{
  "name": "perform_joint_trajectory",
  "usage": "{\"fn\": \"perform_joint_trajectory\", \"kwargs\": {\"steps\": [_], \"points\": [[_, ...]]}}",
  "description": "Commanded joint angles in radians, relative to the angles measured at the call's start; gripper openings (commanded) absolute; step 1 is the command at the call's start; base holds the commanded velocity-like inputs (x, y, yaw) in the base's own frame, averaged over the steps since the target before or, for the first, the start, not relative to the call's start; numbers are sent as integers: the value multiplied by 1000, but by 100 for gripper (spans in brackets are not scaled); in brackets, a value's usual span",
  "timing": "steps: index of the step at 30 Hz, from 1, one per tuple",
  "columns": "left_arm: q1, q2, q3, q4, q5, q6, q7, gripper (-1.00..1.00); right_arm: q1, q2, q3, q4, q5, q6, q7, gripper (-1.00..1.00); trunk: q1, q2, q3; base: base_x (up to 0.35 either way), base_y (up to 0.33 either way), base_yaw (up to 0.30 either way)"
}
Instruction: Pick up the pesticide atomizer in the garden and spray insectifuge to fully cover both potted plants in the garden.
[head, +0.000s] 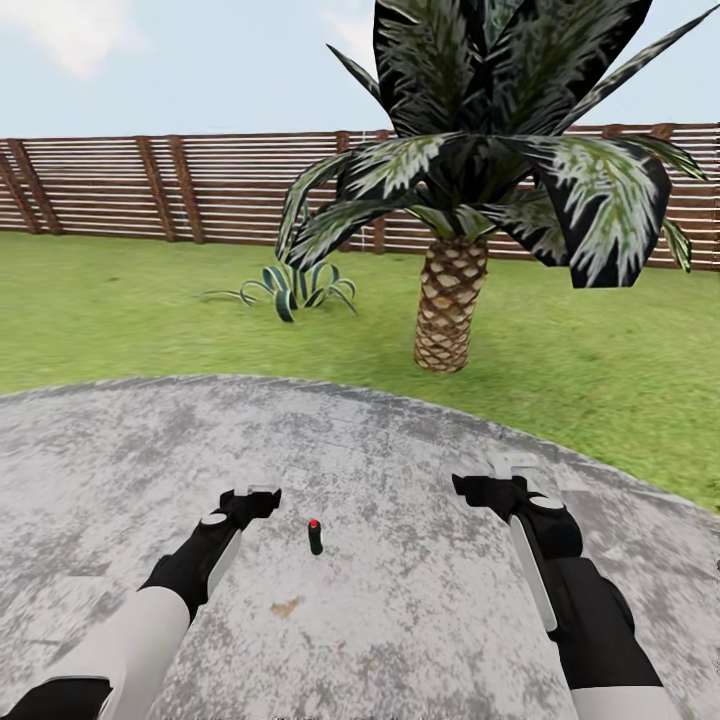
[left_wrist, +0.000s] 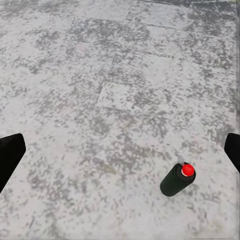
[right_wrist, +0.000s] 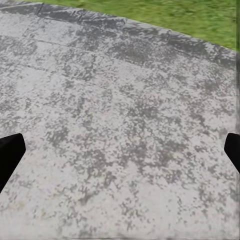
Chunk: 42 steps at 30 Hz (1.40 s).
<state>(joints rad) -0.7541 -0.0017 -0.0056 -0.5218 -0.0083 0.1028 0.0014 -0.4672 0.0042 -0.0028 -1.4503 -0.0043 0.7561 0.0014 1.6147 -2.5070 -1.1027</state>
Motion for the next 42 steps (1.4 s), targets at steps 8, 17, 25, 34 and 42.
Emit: {"fn": "perform_joint_trajectory", "kwargs": {"steps": [8,17,25,34,42], "points": [[21,0,-1,-2,-1,6,0,100,-1,0,0,-1,0,5,0,100,2,-2,-20,0,0,-50],[31,2,0,-3,0,6,0,100,-1,0,0,-1,0,5,0,100,2,-2,-20,0,0,-1],[36,2,1,-3,2,6,0,100,-1,0,0,0,0,5,0,100,2,-2,-20,0,0,0],[50,2,4,-7,12,6,-8,100,-1,0,0,1,0,5,0,100,2,-2,-20,40,11,0],[50,2,5,-6,11,8,-11,100,-1,1,1,1,0,5,0,100,2,-2,-21,237,175,26]]}}
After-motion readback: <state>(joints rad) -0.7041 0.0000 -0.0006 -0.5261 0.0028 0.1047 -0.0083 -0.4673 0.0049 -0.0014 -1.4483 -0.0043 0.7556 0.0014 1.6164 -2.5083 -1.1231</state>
